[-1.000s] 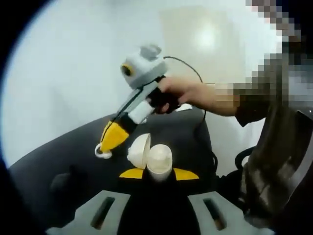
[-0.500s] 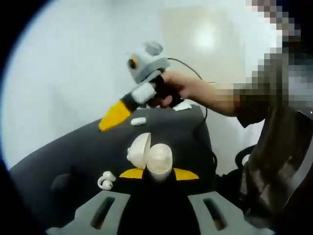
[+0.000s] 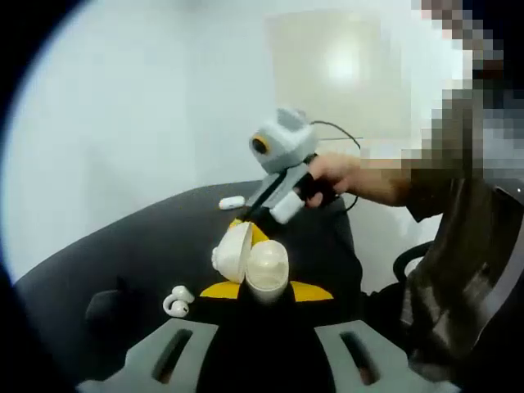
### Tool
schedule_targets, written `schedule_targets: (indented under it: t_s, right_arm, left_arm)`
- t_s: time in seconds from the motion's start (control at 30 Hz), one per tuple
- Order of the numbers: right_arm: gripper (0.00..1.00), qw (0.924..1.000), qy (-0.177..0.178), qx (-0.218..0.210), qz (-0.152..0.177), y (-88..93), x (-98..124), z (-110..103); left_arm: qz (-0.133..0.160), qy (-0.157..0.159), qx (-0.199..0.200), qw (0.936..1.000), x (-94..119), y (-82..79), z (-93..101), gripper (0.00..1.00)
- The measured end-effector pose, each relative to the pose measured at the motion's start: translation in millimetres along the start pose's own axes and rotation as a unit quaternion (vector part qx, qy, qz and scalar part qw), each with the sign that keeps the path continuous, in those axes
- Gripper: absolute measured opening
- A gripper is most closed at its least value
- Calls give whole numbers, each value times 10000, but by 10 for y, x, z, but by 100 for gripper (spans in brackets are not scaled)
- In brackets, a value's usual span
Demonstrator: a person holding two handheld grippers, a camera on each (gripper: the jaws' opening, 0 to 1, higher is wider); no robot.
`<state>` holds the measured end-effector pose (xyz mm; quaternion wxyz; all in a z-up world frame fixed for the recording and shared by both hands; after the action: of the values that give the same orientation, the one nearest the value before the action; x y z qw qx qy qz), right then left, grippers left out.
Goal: Pick up three earphones and place each one into its charging case using tactile feedback, ensure that each earphone is properly inserted and securely positioned inside the case.
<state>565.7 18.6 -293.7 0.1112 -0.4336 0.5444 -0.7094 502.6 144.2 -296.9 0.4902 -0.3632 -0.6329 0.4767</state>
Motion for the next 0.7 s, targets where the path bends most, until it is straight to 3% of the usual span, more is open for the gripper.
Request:
schedule_targets:
  t_s: [0.13, 0.2, 0.23, 0.3, 0.33, 0.37, 0.4, 0.47, 0.5, 0.57, 0.6, 0.67, 0.7]
  right_arm:
    - [6, 9938, 318, 1005, 347, -159, 159, 95]
    - [6, 9814, 459, 1810, 437, -237, 292, 153]
    - [6, 9697, 532, 2349, 417, -266, 369, 171]
    - [6, 9388, 527, 3381, 390, -298, 487, 151]
    - [6, 9111, 533, 4079, 270, -302, 545, 129]
    - [6, 8752, 556, 4802, 186, -302, 602, 95]
    - [6, 8529, 572, 5190, 24, -275, 616, 76]
    - [6, 8203, 571, 5685, -259, -213, 592, 40]
    - [6, 8147, 589, 5762, -297, -182, 540, 19]
    - [6, 7902, 536, 6088, -454, -103, 452, -21]
    - [6, 7826, 549, 6183, -472, -80, 414, -45]
    - [6, 7872, 562, 6127, -419, -60, 355, -90]
    - [7, 7950, 496, 6037, -306, -60, 328, -128]
  left_arm:
    - [3, 9, 24, 10000, 1, -1, -1, 17]
    - [2, 5, 23, 10000, 1, -1, -2, 17]
    - [1, 3, 18, 10000, 2, -1, -2, 17]
    - [0, 4, 15, 10000, 2, -1, 0, 17]
    - [0, 6, 16, 10000, 1, -2, -1, 17]
    - [-2, 7, 13, 10000, 1, -2, -1, 17]
    - [-2, 6, 9, 10000, 1, -2, -2, 17]
    - [-3, 4, 14, 10000, 2, -2, -2, 17]
    - [-3, 4, 11, 10000, 2, -2, -2, 17]
    - [-2, 4, 19, 10000, 4, -1, -1, 17]
    - [-2, 4, 19, 10000, 4, 0, -1, 17]
    - [0, 3, 24, 10000, 6, 2, -2, 17]
    - [0, 4, 27, 10000, 7, 3, -2, 17]
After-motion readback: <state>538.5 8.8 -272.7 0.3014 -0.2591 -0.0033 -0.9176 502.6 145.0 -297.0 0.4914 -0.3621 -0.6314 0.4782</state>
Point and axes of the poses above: the point that each gripper's makers call its tool centre point, and the gripper's own axes: x roughly backward along the fingers, z roughly to its right, y roughly out of its underside, the point moved 6 cm from there along x, roughly backward along the fingers, and after that the axes turned 11 degrees about y, right-handed, at the moved point
